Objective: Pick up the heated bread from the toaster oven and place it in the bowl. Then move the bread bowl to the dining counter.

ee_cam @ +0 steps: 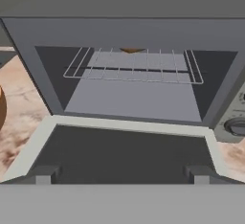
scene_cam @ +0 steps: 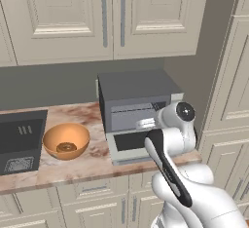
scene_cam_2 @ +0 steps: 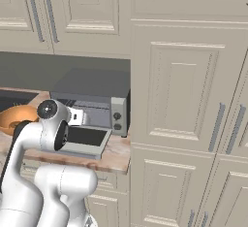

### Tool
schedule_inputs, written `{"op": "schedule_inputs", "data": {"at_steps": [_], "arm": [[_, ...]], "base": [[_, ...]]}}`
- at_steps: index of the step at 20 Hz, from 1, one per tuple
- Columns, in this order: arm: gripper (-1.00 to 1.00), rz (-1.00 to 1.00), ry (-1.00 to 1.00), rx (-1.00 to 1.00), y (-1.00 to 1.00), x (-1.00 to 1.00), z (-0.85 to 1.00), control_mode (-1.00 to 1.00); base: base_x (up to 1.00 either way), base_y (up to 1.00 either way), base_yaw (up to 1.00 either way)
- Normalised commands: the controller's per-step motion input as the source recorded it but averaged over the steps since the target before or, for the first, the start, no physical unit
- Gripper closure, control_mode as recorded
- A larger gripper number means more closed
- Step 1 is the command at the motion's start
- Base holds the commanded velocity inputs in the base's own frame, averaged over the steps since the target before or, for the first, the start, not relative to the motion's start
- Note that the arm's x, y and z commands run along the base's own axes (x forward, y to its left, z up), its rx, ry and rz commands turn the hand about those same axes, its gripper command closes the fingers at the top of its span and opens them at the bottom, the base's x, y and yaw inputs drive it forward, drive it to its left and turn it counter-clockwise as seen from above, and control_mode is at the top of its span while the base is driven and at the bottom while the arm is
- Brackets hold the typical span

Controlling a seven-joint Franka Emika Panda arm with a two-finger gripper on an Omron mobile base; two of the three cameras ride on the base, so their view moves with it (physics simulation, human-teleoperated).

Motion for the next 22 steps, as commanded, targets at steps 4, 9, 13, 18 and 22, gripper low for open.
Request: {"op": "schedule_inputs", "data": {"at_steps": [4,9,13,18,22], "arm": [[-1.0,0.0,-0.02,0.0,0.0,0.0,0.0,-1.0],[-1.0,0.0,-0.04,0.0,0.0,0.06,0.0,-1.0],[-1.0,0.0,-0.06,0.0,0.0,0.12,0.0,-1.0],[-1.0,-0.01,-0.07,0.0,0.01,0.27,-0.02,-1.0],[-1.0,-0.02,-0.06,0.0,0.01,0.3,-0.11,-1.0]], "base": [[0.0,0.0,0.0],[0.0,0.0,0.0],[0.0,0.0,0.0],[0.0,0.0,0.0],[0.0,0.0,0.0]]}}
